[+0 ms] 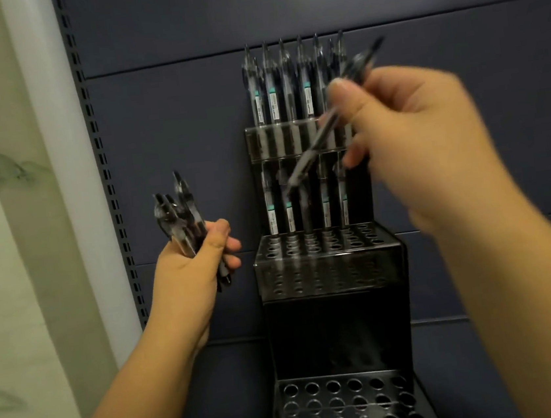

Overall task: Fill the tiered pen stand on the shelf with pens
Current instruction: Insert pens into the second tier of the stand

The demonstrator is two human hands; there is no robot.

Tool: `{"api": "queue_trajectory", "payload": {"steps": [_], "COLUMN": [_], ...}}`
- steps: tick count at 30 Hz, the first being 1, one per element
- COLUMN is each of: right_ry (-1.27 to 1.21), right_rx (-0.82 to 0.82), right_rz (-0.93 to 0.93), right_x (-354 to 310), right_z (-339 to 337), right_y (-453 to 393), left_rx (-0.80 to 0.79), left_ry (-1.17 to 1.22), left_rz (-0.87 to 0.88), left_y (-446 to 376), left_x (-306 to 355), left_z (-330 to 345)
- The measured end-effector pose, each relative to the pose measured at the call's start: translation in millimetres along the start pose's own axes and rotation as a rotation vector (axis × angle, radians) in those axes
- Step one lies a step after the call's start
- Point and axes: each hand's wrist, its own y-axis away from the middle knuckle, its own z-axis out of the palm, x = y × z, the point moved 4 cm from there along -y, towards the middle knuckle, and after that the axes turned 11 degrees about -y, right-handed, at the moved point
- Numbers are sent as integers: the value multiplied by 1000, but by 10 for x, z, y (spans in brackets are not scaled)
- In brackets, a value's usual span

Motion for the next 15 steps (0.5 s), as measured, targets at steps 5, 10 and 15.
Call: {"api": "queue_trajectory", "payload": {"steps": [5,10,15], "right_ry": [310,532,625], "right_rx": [133,46,-68], "right_rz": [-120,-59,20], "right_x": [6,104,234], "right_z": [-417,-448,-369], "right_y": [-142,-170,-179], "left_rx": [-8,-2,19], "left_ry": [-97,-83,-40], "left_rz": [-107,-186,-246], "left_y": [16,73,74], "left_x": [-189,-247,-277], "left_z": [76,131,148]}}
